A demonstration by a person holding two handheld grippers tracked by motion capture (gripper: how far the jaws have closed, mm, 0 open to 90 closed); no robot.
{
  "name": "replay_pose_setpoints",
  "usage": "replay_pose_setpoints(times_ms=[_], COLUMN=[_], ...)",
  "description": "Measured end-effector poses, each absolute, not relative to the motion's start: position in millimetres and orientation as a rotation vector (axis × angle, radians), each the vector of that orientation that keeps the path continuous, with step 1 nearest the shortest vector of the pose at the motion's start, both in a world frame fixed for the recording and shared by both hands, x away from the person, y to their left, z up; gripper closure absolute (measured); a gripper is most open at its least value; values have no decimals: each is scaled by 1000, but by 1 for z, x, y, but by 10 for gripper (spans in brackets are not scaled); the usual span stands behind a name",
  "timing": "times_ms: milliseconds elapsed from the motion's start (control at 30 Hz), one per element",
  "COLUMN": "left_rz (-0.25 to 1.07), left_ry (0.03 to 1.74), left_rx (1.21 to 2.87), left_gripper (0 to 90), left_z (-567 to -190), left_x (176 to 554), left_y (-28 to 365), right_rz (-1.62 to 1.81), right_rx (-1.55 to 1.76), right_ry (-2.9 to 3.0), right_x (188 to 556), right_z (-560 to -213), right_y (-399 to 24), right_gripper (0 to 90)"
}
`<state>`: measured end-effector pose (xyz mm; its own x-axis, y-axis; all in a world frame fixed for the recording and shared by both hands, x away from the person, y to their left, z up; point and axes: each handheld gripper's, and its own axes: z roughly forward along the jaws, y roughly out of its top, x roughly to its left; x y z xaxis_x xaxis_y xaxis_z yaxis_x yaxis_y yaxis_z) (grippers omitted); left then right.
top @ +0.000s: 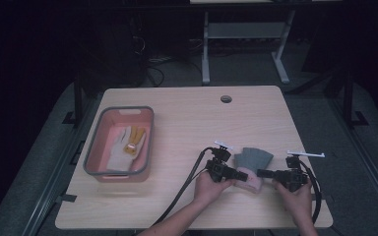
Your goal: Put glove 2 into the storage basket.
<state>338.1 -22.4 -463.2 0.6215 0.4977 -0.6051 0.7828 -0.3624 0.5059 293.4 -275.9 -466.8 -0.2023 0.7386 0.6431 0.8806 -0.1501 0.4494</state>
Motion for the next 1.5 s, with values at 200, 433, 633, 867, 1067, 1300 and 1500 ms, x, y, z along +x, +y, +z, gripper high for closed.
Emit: replay_pose_setpoints(times_ms=[200,433,633,867,1067,1300,1500], left_rz=[-441,-422,-401,-379,-363,-352,-347], left_ry=[990,982,970,969,977,982,986], left_rx=[2024,2004,1994,1977,1964,1953,1937], left_gripper=[634,633,633,633,633,633,634], left_z=[-455,-444,-433,-425,-419,-414,-409], left_x=[338,338,337,336,335,336,337], left_y=[-16,-5,8,24,37,49,59], right_rz=[-1286,-1310,-1331,-1341,-1350,-1341,-1354], right_rx=[-1858,-1829,-1793,-1756,-1724,-1699,-1676], right_ry=[-1938,-1962,-1980,-2003,-2020,-2041,-2033], right_x=[294,297,300,305,309,315,319], right_z=[-459,-446,-434,-423,-418,-411,-407], right_y=[-272,-265,-255,-242,-231,-217,-210], right_gripper=[778,778,778,777,777,777,777])
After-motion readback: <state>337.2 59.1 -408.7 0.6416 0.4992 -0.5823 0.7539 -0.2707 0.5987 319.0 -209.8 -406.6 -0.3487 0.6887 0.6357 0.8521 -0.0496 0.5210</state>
